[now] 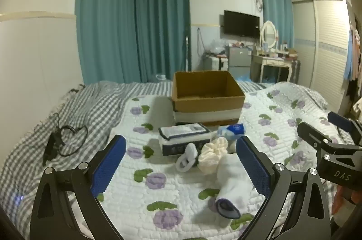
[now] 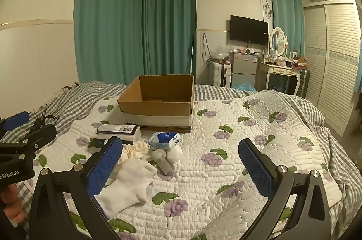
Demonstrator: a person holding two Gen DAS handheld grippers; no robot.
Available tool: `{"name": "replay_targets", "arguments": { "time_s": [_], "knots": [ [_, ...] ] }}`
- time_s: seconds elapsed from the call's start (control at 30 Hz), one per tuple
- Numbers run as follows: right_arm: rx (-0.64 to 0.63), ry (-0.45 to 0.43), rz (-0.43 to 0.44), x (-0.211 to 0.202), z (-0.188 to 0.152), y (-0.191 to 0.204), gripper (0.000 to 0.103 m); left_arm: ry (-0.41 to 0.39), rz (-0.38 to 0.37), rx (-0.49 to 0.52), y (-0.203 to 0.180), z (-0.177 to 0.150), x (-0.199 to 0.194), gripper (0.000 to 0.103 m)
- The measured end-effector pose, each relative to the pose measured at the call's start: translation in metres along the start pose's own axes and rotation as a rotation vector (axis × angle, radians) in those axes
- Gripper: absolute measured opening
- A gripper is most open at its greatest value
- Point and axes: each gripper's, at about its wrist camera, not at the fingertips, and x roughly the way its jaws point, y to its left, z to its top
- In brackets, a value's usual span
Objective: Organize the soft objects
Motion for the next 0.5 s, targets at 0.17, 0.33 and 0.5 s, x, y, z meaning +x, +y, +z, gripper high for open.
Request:
{"name": "replay_targets", "arguments": {
  "time_s": [0.17,0.33,0.5],
  "knots": [
    [0.003,0.001,0.001,0.002,0.002,0.000,0.103,0.010,-0.001,-0.004,0.000,0.000,0.000,0.100],
    [0.003,0.001,-0.002,-0.001,-0.004,0.002,0.103,0.003,-0.002,-0.010,0.006,-0.001,-0.003,0.100],
    [0.005,0.008,0.000,0.004,-0.005,0.000,0.103,0.009,0.004,-0.004,0.004,-0.006,0.000,0.100]
  ]
}}
